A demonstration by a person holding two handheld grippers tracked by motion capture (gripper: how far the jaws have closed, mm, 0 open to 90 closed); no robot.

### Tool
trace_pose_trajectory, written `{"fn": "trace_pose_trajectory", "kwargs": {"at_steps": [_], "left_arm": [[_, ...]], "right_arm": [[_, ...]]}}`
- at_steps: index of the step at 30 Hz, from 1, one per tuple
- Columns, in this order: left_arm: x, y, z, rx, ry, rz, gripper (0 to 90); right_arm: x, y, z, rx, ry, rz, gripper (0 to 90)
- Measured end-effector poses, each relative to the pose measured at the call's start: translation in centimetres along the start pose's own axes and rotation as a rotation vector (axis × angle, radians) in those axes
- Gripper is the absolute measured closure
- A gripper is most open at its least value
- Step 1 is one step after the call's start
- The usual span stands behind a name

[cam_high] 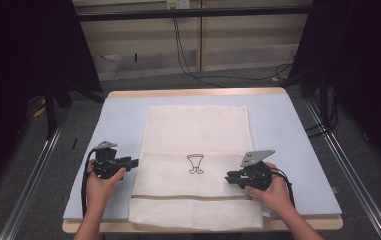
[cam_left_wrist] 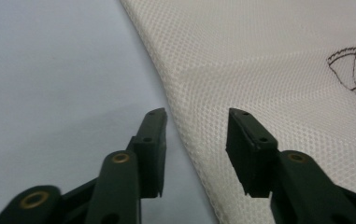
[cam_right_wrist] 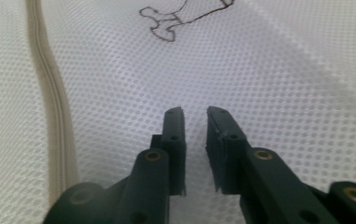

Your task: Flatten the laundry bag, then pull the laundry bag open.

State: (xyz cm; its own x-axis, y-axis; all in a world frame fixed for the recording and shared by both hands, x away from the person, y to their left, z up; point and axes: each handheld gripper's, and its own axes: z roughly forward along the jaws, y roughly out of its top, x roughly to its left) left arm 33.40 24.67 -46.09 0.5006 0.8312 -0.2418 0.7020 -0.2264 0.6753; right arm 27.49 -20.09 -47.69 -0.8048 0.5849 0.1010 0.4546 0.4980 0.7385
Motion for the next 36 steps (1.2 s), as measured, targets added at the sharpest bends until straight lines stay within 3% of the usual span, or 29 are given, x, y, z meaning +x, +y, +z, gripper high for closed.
{"fn": "trace_pose_trajectory", "kwargs": {"at_steps": [4, 7, 11, 13, 15, 20, 23, 24, 27, 28, 29, 32, 36], "left_arm": [[-0.4, -0.3, 0.5, 0.019, -0.01, -0.006, 49.0], [-0.6, -0.3, 0.6, 0.025, -0.017, 0.005, 46.1], [-0.9, -0.6, 0.7, 0.051, -0.019, 0.003, 44.1], [-0.8, -0.7, 0.7, 0.063, -0.003, 0.028, 43.1], [-0.8, -0.9, 0.9, 0.081, -0.015, 0.03, 42.7], [-1.2, -0.9, 0.9, 0.09, -0.005, 0.031, 48.4], [-1.8, -0.7, 1.0, 0.126, -0.035, 0.022, 56.5], [-2.1, -0.7, 1.0, 0.134, -0.013, 0.047, 57.3], [-2.5, -0.7, 1.2, 0.133, 0.009, 0.044, 66.1], [-2.6, -0.7, 1.1, 0.146, 0.015, 0.058, 68.7], [-2.6, -0.7, 1.2, 0.147, 0.01, 0.048, 71.3], [-2.7, -0.5, 1.3, 0.165, 0.0, 0.043, 82.6], [-2.9, -0.3, 1.4, 0.156, 0.015, 0.037, 86.0]], "right_arm": [[-0.7, -0.2, -1.0, -0.052, -0.069, 0.054, 57.9], [-1.1, -0.5, -1.9, -0.073, -0.13, 0.094, 52.9], [-1.6, -1.1, -2.7, -0.056, -0.207, 0.117, 47.0], [-1.7, -1.3, -3.1, -0.046, -0.236, 0.129, 45.6], [-1.9, -1.7, -3.3, -0.008, -0.279, 0.134, 46.2], [-2.3, -2.2, -3.3, 0.028, -0.249, 0.198, 52.2], [-2.1, -2.3, -3.1, 0.034, -0.226, 0.228, 57.1], [-2.1, -2.3, -3.1, 0.039, -0.22, 0.232, 60.1], [-1.9, -2.3, -2.8, 0.059, -0.212, 0.204, 78.3], [-1.9, -2.3, -2.7, 0.055, -0.193, 0.2, 87.6], [-2.0, -2.3, -2.5, 0.044, -0.162, 0.21, 90.0], [-2.1, -2.2, -2.4, 0.053, -0.162, 0.215, 90.0], [-2.4, -2.0, -2.3, 0.049, -0.175, 0.209, 90.0]]}}
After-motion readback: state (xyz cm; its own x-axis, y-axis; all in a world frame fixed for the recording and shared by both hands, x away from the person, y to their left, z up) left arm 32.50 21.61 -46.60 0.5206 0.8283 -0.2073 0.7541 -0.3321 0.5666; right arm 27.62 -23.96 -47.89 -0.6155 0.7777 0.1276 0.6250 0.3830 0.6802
